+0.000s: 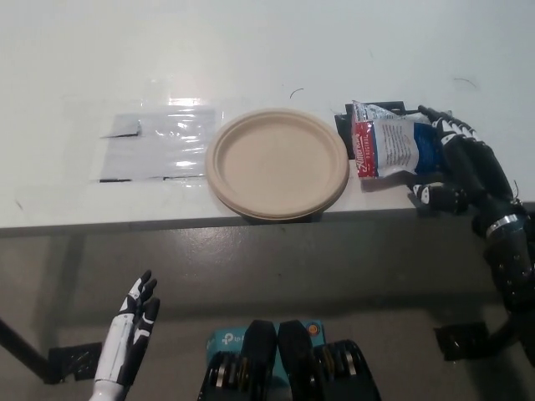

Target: The robot picks up a small bag of sunflower seeds on the right hand side and take it to the empty plate on the left hand side then pours some sunflower seeds on to the plate.

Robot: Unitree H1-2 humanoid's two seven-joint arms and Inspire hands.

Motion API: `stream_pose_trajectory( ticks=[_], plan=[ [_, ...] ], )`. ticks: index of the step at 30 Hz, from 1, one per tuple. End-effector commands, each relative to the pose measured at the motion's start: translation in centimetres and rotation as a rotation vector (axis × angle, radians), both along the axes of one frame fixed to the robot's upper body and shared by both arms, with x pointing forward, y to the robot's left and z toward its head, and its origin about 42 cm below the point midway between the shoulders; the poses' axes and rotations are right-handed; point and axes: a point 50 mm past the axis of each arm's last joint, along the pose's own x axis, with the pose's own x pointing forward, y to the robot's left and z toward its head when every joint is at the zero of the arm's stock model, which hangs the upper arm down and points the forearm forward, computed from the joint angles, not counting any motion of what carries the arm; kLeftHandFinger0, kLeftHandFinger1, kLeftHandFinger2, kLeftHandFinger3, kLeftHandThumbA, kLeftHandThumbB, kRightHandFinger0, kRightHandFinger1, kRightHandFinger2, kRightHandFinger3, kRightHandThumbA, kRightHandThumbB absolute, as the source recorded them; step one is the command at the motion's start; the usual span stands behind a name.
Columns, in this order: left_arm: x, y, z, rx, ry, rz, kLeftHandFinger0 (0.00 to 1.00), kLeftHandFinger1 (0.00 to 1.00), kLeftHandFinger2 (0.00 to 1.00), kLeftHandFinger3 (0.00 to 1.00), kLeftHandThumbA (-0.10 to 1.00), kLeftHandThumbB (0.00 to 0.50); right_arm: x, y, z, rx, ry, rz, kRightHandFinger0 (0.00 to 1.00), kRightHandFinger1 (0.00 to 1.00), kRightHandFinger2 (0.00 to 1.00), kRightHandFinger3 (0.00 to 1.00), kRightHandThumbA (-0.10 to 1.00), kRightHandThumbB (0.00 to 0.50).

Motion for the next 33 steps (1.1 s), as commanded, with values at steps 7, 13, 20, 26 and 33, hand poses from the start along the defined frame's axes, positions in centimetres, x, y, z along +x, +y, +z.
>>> stream_pose_trajectory(
  ticks=[7,13,20,26,33],
  plan=[
    [0.0,0.4,1.1,0.003,-0.069,-0.009,1.00,1.00,1.00,1.00,1.00,0.078,2.6,0.1,2.0,-0.023,-0.056,-0.029,1.00,1.00,1.00,1.00,0.81,0.500],
    [0.0,0.5,1.1,0.006,-0.069,-0.003,1.00,1.00,1.00,1.00,1.00,0.077,3.4,0.5,1.7,-0.042,-0.052,-0.055,1.00,1.00,1.00,1.00,0.82,0.500],
    [-0.2,0.7,1.2,0.008,-0.071,0.004,1.00,1.00,1.00,1.00,1.00,0.071,4.2,1.2,1.9,-0.026,-0.083,-0.070,1.00,1.00,1.00,1.00,0.84,0.496],
    [-0.2,0.7,1.2,0.014,-0.076,0.004,1.00,1.00,1.00,1.00,1.00,0.073,4.5,1.6,2.2,-0.029,-0.093,-0.076,1.00,1.00,1.00,1.00,0.86,0.500],
    [-0.4,0.8,1.1,0.021,-0.078,0.009,1.00,1.00,1.00,1.00,1.00,0.064,5.1,2.1,1.4,-0.060,-0.072,-0.092,1.00,1.00,1.00,1.00,0.85,0.500]
  ],
)
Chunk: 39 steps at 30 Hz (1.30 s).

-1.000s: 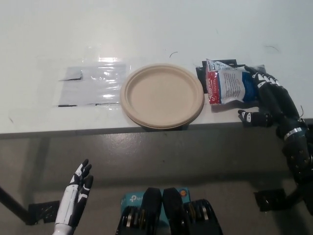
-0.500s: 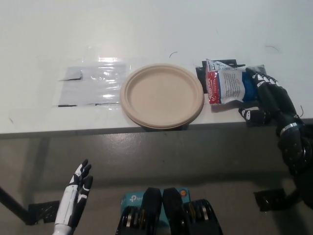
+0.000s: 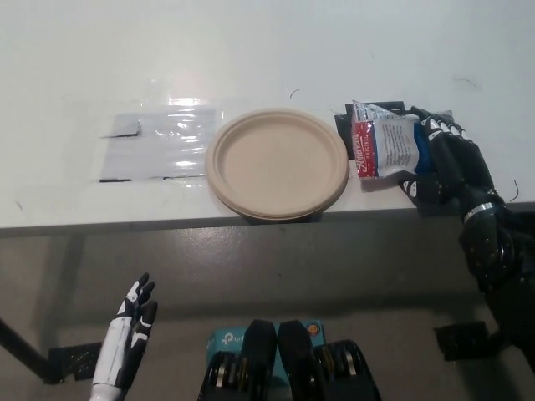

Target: The robot picks up a small bag of sunflower seeds on the right hand side and take it to the empty plate on the left hand side then pours some sunflower seeds on to the plate.

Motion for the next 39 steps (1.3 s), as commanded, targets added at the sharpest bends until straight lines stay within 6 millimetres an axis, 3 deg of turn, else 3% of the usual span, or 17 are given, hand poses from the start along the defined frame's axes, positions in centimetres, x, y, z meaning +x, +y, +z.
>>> stream_pose_trajectory(
  ticks=[1,12,14,19,20,21,22,23,24,25,26,27,29,30,32,34,39],
  plan=[
    [0.0,0.6,1.2,0.017,-0.077,0.006,1.00,1.00,1.00,1.00,1.00,0.068,1.9,0.6,2.8,-0.031,-0.087,-0.019,1.00,1.00,1.00,1.00,0.85,0.500],
    [-0.4,0.6,0.9,0.002,-0.073,0.019,1.00,1.00,1.00,1.00,1.00,0.065,3.0,0.3,-1.2,-0.127,0.028,-0.109,1.00,1.00,1.00,1.00,0.78,0.500],
    [-0.4,0.7,0.8,-0.004,-0.077,0.022,1.00,1.00,1.00,1.00,1.00,0.069,3.2,0.1,-2.1,-0.216,0.038,-0.180,1.00,1.00,1.00,1.00,0.73,0.500],
    [-0.6,0.6,0.8,0.004,-0.079,0.022,1.00,1.00,1.00,1.00,1.00,0.071,3.0,-0.8,-3.7,-0.299,0.066,-0.302,1.00,1.00,1.00,1.00,0.43,0.500],
    [-0.6,0.6,0.9,0.004,-0.081,0.024,1.00,1.00,1.00,1.00,1.00,0.064,2.9,-1.0,-4.0,-0.278,0.054,-0.318,0.96,1.00,1.00,1.00,0.30,0.482],
    [-0.7,0.6,0.9,0.001,-0.078,0.024,1.00,1.00,1.00,1.00,1.00,0.071,2.5,-1.3,-4.3,-0.274,0.001,-0.327,0.58,0.84,1.00,1.00,0.07,0.380],
    [-0.6,0.6,0.9,0.001,-0.079,0.025,1.00,1.00,1.00,1.00,1.00,0.071,2.2,-1.6,-4.5,-0.264,-0.048,-0.326,0.24,0.44,0.79,0.92,-0.08,0.303],
    [-0.5,0.6,1.0,0.002,-0.082,0.025,1.00,1.00,1.00,1.00,1.00,0.074,2.0,-1.7,-4.7,-0.250,-0.066,-0.319,0.03,0.17,0.46,0.65,-0.10,0.285],
    [-0.4,0.7,1.0,0.003,-0.084,0.025,1.00,1.00,1.00,1.00,1.00,0.073,1.8,-1.8,-4.9,-0.235,-0.077,-0.310,0.00,0.05,0.32,0.49,-0.10,0.277],
    [-0.3,0.8,1.2,0.002,-0.086,0.027,1.00,1.00,1.00,1.00,1.00,0.073,1.7,-1.8,-5.1,-0.212,-0.081,-0.289,0.00,0.01,0.16,0.38,-0.10,0.233],
    [-0.2,0.8,1.2,0.002,-0.087,0.028,1.00,1.00,1.00,1.00,1.00,0.073,1.6,-1.8,-5.2,-0.202,-0.085,-0.280,0.00,0.00,0.11,0.34,-0.10,0.216],
    [-0.1,0.9,1.2,-0.004,-0.087,0.028,1.00,1.00,1.00,1.00,1.00,0.072,1.4,-1.7,-5.4,-0.177,-0.092,-0.262,0.00,0.01,0.24,0.33,-0.10,0.171],
    [0.0,0.9,1.1,-0.008,-0.090,0.027,1.00,1.00,1.00,1.00,1.00,0.083,1.1,-1.6,-5.5,-0.149,-0.130,-0.239,0.00,0.22,0.78,0.69,-0.10,0.166],
    [0.0,0.9,1.2,-0.007,-0.090,0.027,1.00,1.00,1.00,1.00,1.00,0.092,1.1,-1.5,-5.5,-0.132,-0.139,-0.231,0.00,0.33,0.87,0.87,-0.10,0.162],
    [-0.1,0.9,1.2,-0.006,-0.088,0.028,1.00,1.00,1.00,1.00,1.00,0.090,1.1,-1.4,-5.4,-0.099,-0.156,-0.218,0.00,0.42,0.85,1.00,-0.10,0.155],
    [-0.2,1.0,1.1,-0.015,-0.086,0.028,1.00,1.00,1.00,1.00,1.00,0.083,1.0,-1.2,-5.2,-0.082,-0.189,-0.205,0.00,0.43,0.86,1.00,-0.10,0.148],
    [-0.3,0.9,1.1,-0.023,-0.086,0.031,1.00,1.00,1.00,1.00,1.00,0.086,1.2,-0.8,-4.3,-0.056,-0.279,-0.163,0.00,0.33,0.86,0.83,-0.10,0.067]
  ],
)
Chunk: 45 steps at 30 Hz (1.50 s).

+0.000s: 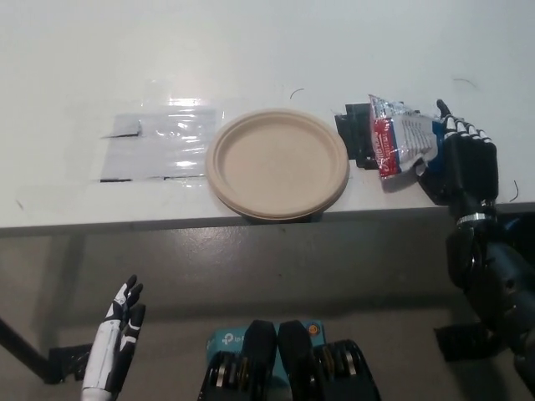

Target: The robot picks up a small bag of sunflower seeds on the right hand side and take it to the empty plate on the left hand side then pours some sunflower seeds on to the plate.

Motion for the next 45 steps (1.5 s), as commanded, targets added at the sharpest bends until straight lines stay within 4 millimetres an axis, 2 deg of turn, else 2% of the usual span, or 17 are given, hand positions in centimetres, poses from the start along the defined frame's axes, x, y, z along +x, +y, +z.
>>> stream_pose_trajectory(
  ticks=[1,2,7,9,13,14,15,16,19,20,22,23,30,35,38,44,45],
  plan=[
    [0.1,0.0,1.2,-0.015,-0.074,-0.002,1.00,1.00,1.00,1.00,1.00,0.086,-0.2,0.1,0.5,0.066,-0.097,0.051,0.00,0.31,0.84,0.78,-0.10,0.063],
    [0.1,-0.1,1.2,-0.014,-0.074,0.000,1.00,1.00,1.00,1.00,1.00,0.083,0.0,0.3,1.0,0.080,-0.114,0.060,0.00,0.31,0.84,0.76,-0.10,0.048],
    [0.4,-0.1,1.3,-0.012,-0.078,0.004,1.00,1.00,1.00,1.00,1.00,0.078,1.5,1.3,4.3,0.091,-0.221,0.112,0.00,0.26,0.76,0.72,-0.10,0.114],
    [0.5,0.0,1.4,0.002,-0.086,-0.002,1.00,1.00,1.00,1.00,1.00,0.077,2.2,1.8,6.0,0.074,-0.271,0.138,0.00,0.29,0.80,0.74,-0.10,0.152],
    [0.6,-0.1,1.5,-0.002,-0.090,-0.001,1.00,1.00,1.00,1.00,1.00,0.067,2.9,2.1,8.0,0.046,-0.323,0.163,0.00,0.28,0.81,0.75,-0.10,0.172],
    [0.6,-0.1,1.5,-0.002,-0.093,-0.002,1.00,1.00,1.00,1.00,1.00,0.067,3.1,2.1,8.4,0.035,-0.333,0.169,0.00,0.27,0.80,0.75,-0.10,0.173],
    [0.7,-0.1,1.5,-0.001,-0.095,-0.004,1.00,1.00,1.00,1.00,1.00,0.074,3.3,2.2,9.0,0.041,-0.344,0.184,0.00,0.34,0.87,0.82,-0.10,0.140],
    [0.7,-0.1,1.5,0.004,-0.096,-0.004,1.00,1.00,1.00,1.00,1.00,0.074,3.5,2.3,9.6,0.044,-0.346,0.196,0.00,0.35,0.83,0.80,-0.10,0.149],
    [0.8,-0.1,1.7,0.010,-0.097,-0.006,1.00,1.00,1.00,1.00,1.00,0.071,4.0,2.5,10.9,0.031,-0.349,0.210,0.00,0.34,0.82,0.78,-0.10,0.136],
    [0.8,-0.1,1.7,0.013,-0.094,-0.007,1.00,1.00,1.00,1.00,1.00,0.074,4.1,2.5,11.1,0.021,-0.349,0.214,0.00,0.34,0.83,0.78,-0.10,0.140],
    [0.8,0.0,1.7,0.019,-0.094,-0.010,1.00,1.00,1.00,1.00,1.00,0.071,4.3,2.7,11.9,-0.003,-0.367,0.233,0.00,0.29,0.78,0.70,-0.10,0.171],
    [0.8,0.0,1.7,0.022,-0.094,-0.011,1.00,1.00,1.00,1.00,1.00,0.076,4.4,2.7,12.0,-0.013,-0.365,0.236,0.00,0.28,0.79,0.68,-0.10,0.161],
    [0.8,0.0,1.7,0.016,-0.091,-0.009,1.00,1.00,1.00,1.00,1.00,0.078,5.4,3.5,13.6,-0.143,-0.323,0.264,0.00,0.33,0.86,0.72,-0.10,0.171],
    [1.0,-0.1,2.0,0.012,-0.101,-0.012,1.00,1.00,1.00,1.00,1.00,0.077,5.8,4.3,14.4,-0.273,-0.309,0.299,0.00,0.32,0.85,0.70,-0.10,0.210],
    [1.1,-0.2,1.9,0.010,-0.099,-0.018,1.00,1.00,1.00,1.00,1.00,0.087,6.0,4.7,14.2,-0.340,-0.279,0.305,0.00,0.31,0.84,0.70,-0.10,0.190],
    [1.3,-0.1,2.1,0.016,-0.103,-0.025,1.00,1.00,1.00,1.00,1.00,0.101,6.2,5.8,14.4,-0.396,-0.242,0.333,0.00,0.20,0.64,0.40,-0.10,0.209],
    [1.5,-0.1,2.2,0.017,-0.105,-0.029,1.00,1.00,1.00,1.00,1.00,0.102,6.3,5.9,14.6,-0.399,-0.239,0.334,0.00,0.20,0.64,0.40,-0.10,0.209]
  ],
)
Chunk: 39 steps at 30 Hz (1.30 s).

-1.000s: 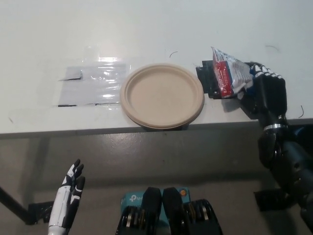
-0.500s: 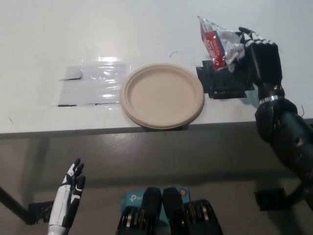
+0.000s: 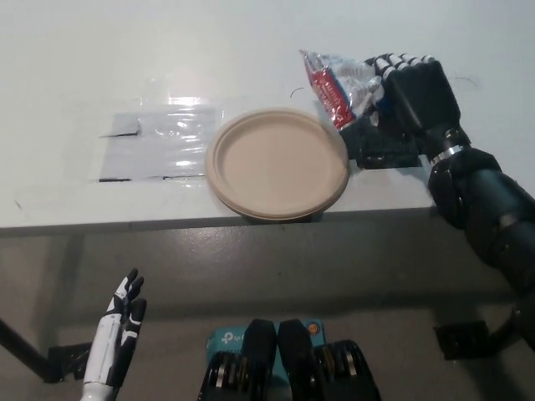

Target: The robot picks up a small bag of sunflower seeds on the right hand side and take it to the empty plate on the left hand side then pours some sunflower seeds on to the plate.

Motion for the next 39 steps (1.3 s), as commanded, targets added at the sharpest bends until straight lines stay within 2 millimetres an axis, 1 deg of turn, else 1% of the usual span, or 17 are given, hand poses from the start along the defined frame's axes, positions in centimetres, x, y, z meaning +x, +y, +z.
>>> stream_pose_trajectory(
  ticks=[1,7,9,13,15,17,19,21,22,23,24,26,28,30,35,37,39],
  plan=[
    [0.8,0.1,1.7,0.016,-0.079,-0.022,1.00,1.00,1.00,1.00,1.00,0.101,1.8,1.4,5.3,-0.067,-0.077,0.015,0.00,0.19,0.64,0.39,-0.10,0.206],
    [0.7,0.2,1.6,0.011,-0.080,-0.020,1.00,1.00,1.00,1.00,1.00,0.089,2.0,2.2,5.5,-0.150,-0.068,0.018,0.00,0.19,0.68,0.44,-0.10,0.206],
    [0.6,0.1,1.6,0.014,-0.076,-0.019,1.00,1.00,1.00,1.00,1.00,0.105,2.0,2.7,5.7,-0.194,-0.085,0.035,0.00,0.18,0.69,0.48,-0.10,0.220],
    [0.5,0.1,1.6,0.013,-0.071,-0.022,1.00,1.00,1.00,1.00,1.00,0.093,2.1,3.4,6.1,-0.272,-0.117,0.054,0.00,0.19,0.74,0.55,-0.10,0.247],
    [0.6,0.1,1.6,0.016,-0.072,-0.024,1.00,1.00,1.00,1.00,1.00,0.094,2.1,3.9,6.3,-0.296,-0.126,0.061,0.00,0.25,0.78,0.59,-0.10,0.259],
    [0.6,0.1,1.6,0.007,-0.075,-0.025,1.00,1.00,1.00,1.00,1.00,0.092,2.2,4.5,6.7,-0.333,-0.133,0.068,0.00,0.31,0.83,0.67,-0.10,0.265],
    [0.5,0.2,1.6,0.005,-0.076,-0.024,1.00,1.00,1.00,1.00,1.00,0.093,2.3,5.1,7.1,-0.357,-0.140,0.083,0.00,0.31,0.82,0.68,-0.10,0.264],
    [0.5,0.1,1.6,0.005,-0.073,-0.026,1.00,1.00,1.00,1.00,1.00,0.093,2.3,5.4,7.4,-0.362,-0.139,0.096,0.00,0.23,0.73,0.58,-0.10,0.274],
    [0.6,0.1,1.6,0.006,-0.070,-0.025,1.00,1.00,1.00,1.00,1.00,0.087,2.3,5.6,7.8,-0.368,-0.158,0.109,0.00,0.17,0.66,0.48,-0.10,0.280],
    [0.6,0.1,1.7,0.007,-0.064,-0.026,1.00,1.00,1.00,1.00,1.00,0.092,2.3,5.9,8.1,-0.394,-0.183,0.114,0.00,0.14,0.63,0.44,-0.10,0.279],
    [0.5,0.1,1.6,0.010,-0.063,-0.027,1.00,1.00,1.00,1.00,1.00,0.091,2.3,6.2,8.3,-0.410,-0.199,0.124,0.00,0.10,0.60,0.35,-0.10,0.263],
    [0.5,0.1,1.6,0.008,-0.069,-0.029,1.00,1.00,1.00,1.00,1.00,0.088,2.3,6.5,8.6,-0.443,-0.225,0.125,0.00,0.09,0.59,0.24,-0.10,0.276],
    [0.5,0.1,1.6,0.007,-0.067,-0.031,1.00,1.00,1.00,1.00,1.00,0.089,2.3,6.6,8.6,-0.470,-0.232,0.127,0.00,0.09,0.61,0.23,-0.10,0.277],
    [0.4,0.1,1.7,0.003,-0.066,-0.031,1.00,1.00,1.00,1.00,1.00,0.094,2.3,6.8,8.7,-0.479,-0.243,0.133,0.00,0.08,0.60,0.20,-0.10,0.294],
    [0.4,0.0,1.7,0.008,-0.075,-0.034,1.00,1.00,1.00,1.00,1.00,0.094,2.3,7.0,9.0,-0.513,-0.275,0.139,0.00,0.04,0.57,0.17,-0.10,0.297],
    [0.4,0.0,1.7,0.005,-0.073,-0.033,1.00,1.00,1.00,1.00,1.00,0.098,2.4,7.1,9.1,-0.541,-0.266,0.131,0.00,0.06,0.62,0.19,-0.10,0.280],
    [0.5,0.0,1.7,-0.002,-0.070,-0.035,1.00,1.00,1.00,1.00,1.00,0.104,2.4,7.1,9.3,-0.602,-0.300,0.116,0.00,0.06,0.61,0.17,-0.10,0.300]
  ],
)
